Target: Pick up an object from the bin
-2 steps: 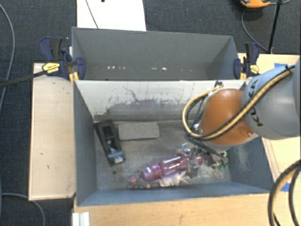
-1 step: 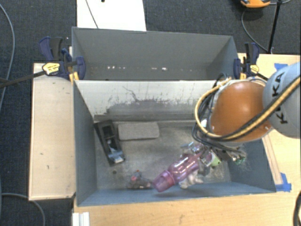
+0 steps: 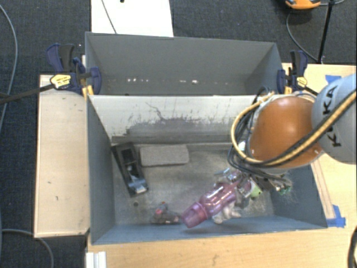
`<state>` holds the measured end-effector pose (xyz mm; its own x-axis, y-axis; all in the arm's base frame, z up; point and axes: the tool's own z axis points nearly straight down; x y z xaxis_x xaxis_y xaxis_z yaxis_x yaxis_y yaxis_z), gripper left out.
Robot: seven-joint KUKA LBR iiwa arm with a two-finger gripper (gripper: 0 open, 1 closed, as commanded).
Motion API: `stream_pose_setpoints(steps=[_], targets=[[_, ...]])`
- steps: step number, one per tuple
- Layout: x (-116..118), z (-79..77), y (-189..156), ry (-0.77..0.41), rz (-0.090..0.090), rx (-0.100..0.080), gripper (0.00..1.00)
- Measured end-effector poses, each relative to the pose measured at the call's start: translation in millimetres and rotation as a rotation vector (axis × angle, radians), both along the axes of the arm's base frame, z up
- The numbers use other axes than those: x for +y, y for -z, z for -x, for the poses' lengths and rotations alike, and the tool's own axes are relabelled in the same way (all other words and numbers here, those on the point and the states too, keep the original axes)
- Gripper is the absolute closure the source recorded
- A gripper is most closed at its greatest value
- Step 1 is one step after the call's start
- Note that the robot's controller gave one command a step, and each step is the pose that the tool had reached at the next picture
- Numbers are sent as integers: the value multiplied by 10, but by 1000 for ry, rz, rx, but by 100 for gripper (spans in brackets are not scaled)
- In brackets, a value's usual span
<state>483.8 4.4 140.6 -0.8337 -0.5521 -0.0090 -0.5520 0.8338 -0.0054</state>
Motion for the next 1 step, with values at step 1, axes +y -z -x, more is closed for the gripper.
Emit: stream_pose_setpoints(steps=[1], targets=[[-93, -295, 374, 26, -1, -12, 100]])
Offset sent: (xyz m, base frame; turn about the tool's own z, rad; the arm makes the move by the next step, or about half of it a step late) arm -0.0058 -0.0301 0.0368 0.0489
